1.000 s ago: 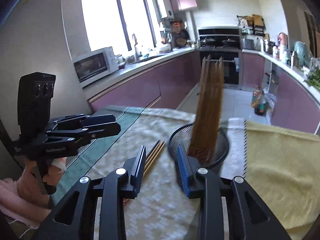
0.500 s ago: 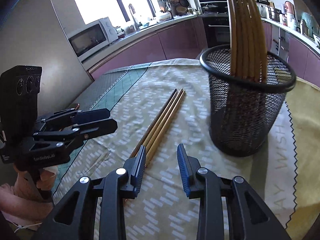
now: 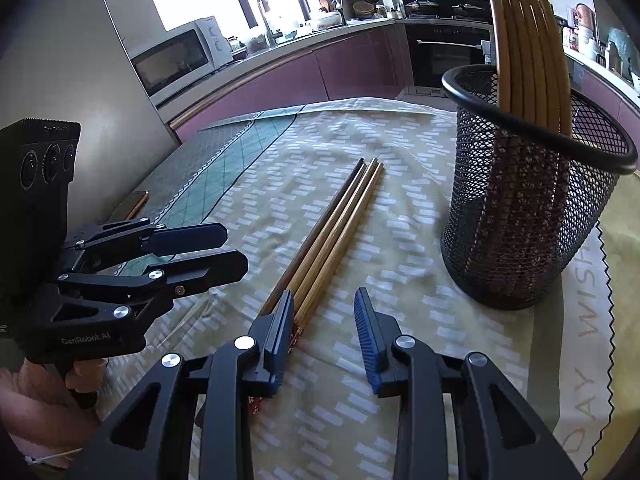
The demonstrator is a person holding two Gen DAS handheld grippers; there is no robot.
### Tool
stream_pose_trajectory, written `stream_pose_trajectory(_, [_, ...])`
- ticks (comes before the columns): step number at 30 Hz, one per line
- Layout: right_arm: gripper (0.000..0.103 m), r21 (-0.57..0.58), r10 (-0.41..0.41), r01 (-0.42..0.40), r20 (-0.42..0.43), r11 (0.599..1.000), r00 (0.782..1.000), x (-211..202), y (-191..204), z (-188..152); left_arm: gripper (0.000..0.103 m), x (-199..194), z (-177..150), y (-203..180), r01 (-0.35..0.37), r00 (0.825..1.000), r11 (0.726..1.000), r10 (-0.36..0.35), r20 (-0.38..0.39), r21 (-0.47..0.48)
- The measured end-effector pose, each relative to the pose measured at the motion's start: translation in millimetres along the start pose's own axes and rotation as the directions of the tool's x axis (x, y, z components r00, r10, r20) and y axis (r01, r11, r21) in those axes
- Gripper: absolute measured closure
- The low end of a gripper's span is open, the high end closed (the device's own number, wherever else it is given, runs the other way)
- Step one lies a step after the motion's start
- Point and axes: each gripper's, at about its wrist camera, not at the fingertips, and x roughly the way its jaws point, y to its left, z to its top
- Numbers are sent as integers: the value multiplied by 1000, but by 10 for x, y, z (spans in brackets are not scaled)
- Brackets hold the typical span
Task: Organize utensils
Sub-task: 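Move both open tools back over the remaining chopsticks, then close the right tool on a chopstick while the left tool grasps another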
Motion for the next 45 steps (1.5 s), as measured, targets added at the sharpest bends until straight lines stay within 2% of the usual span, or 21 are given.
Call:
stream_pose_trajectory(9, [75,-1,-26,26,-6,1000,1000,27,12,22,60,70,75,-23,5,1000,1000,-5,-15,14])
stream_pose_trajectory(11, [78,4,-31,31,-10,1000,999,25,-1,18,60,113,102,-35,7,1000,1000,-6,-28,19])
stream_pose_trajectory(20, [78,24,-22,23,-10,999,1000,-3,-66,9,64,354,178,-113,-6,996,999,11,-92,53])
stream_pose_trajectory(28, [79,24,-19,20,-10,1000,1000,-6,-80,-5,64,420,219,-121,-9,994,998,15,-104,57])
stream_pose_trajectory(34, [79,18,-29,29,-10,999,1000,6,-75,-1,71,442,234,-132,-19,993,997,27,-112,69])
stream_pose_trajectory(42, [79,6,-59,59,-9,998,998,78,-47,87,72,509,288,-143,-13,991,997,24,-130,81])
stream_pose_trajectory(45, [80,10,-65,65,-7,998,998,118,-56,139,79,536,323,-132,-12,990,997,22,-138,77])
